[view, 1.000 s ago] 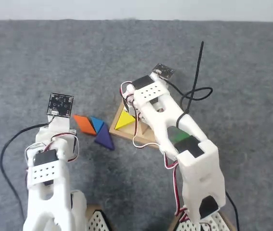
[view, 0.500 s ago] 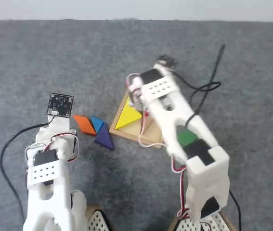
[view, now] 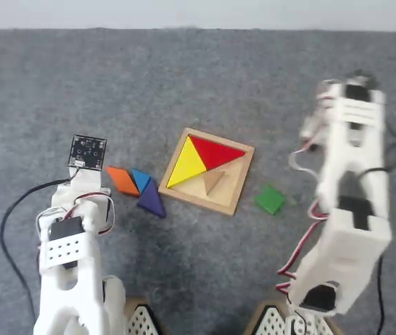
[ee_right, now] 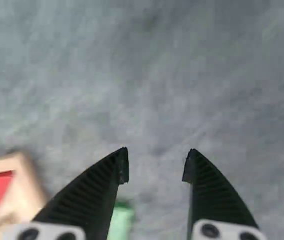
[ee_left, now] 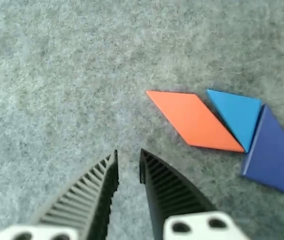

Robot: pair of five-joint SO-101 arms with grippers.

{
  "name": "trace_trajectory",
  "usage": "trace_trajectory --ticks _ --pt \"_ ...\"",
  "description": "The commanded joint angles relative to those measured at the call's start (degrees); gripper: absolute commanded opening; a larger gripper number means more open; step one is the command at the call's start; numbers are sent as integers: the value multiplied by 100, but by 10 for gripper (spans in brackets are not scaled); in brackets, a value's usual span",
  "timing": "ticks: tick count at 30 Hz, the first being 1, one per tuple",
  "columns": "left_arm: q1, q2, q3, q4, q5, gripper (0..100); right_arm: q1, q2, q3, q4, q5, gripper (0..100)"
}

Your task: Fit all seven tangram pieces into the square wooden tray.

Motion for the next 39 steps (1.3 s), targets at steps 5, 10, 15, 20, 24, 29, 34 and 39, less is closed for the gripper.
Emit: trace_trajectory --ticks 5,10,15,20,24,29,34,39 --pt "-26 -149 -57 -114 -97 77 -215 -31 -1477 1604 5881 180" --pt "-26 -149 -57 -114 -97 77 -453 -470 -1477 1877 6971 188" --pt "-26 -149 -57 -114 -97 77 -523 -1385 -1011 1921 7314 303" --pt "-26 -149 -57 -123 -97 77 -338 -2378 -53 1675 7763 317" --pt "-26 -149 -57 -123 -97 77 4 -2457 1002 259 7209 317" --pt "-26 -149 -57 -123 -97 77 356 -2299 1644 -919 6866 317" --pt "-26 -149 -57 -123 -97 77 127 -2598 1292 -681 6541 317" --pt "-26 -149 -57 -114 -97 77 -637 -2967 677 119 5758 261"
